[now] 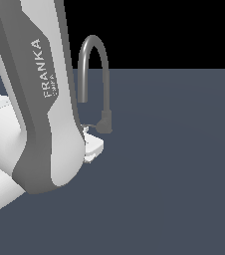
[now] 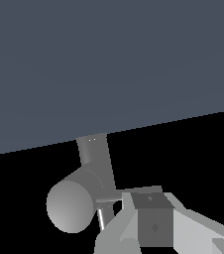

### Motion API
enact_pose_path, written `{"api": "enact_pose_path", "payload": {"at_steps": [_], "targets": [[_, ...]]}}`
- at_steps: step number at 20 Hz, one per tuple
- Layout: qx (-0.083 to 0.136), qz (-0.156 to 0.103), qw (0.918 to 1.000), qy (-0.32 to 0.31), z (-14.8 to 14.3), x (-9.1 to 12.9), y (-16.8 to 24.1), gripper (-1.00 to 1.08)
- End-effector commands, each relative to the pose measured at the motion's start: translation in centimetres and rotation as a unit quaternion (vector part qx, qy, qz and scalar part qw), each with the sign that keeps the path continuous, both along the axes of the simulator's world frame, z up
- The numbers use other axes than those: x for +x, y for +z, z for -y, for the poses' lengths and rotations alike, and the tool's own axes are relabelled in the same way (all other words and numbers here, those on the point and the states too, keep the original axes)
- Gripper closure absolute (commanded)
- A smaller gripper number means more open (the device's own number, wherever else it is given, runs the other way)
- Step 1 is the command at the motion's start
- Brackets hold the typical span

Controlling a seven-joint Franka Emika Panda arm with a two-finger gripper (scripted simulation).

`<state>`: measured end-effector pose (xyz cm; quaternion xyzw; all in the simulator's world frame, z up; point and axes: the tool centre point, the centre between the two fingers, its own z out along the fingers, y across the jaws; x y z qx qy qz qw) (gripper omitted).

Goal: Turn on the faucet by rotating a designated handle.

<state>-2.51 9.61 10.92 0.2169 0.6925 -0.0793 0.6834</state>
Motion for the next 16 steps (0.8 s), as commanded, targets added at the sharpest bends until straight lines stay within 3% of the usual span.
{"api": "enact_pose_path", "payload": {"at_steps": [1,9,16], "targets": [[-0.021,-0.001,0.9996,0.020,0.3,0.4,-0.9,1.08],[-0.071,-0.004,0.9952,0.067,1.3,1.4,-2.9,1.08],[-0.093,-0.005,0.9917,0.088,1.7,1.9,-3.8,1.08]]}}
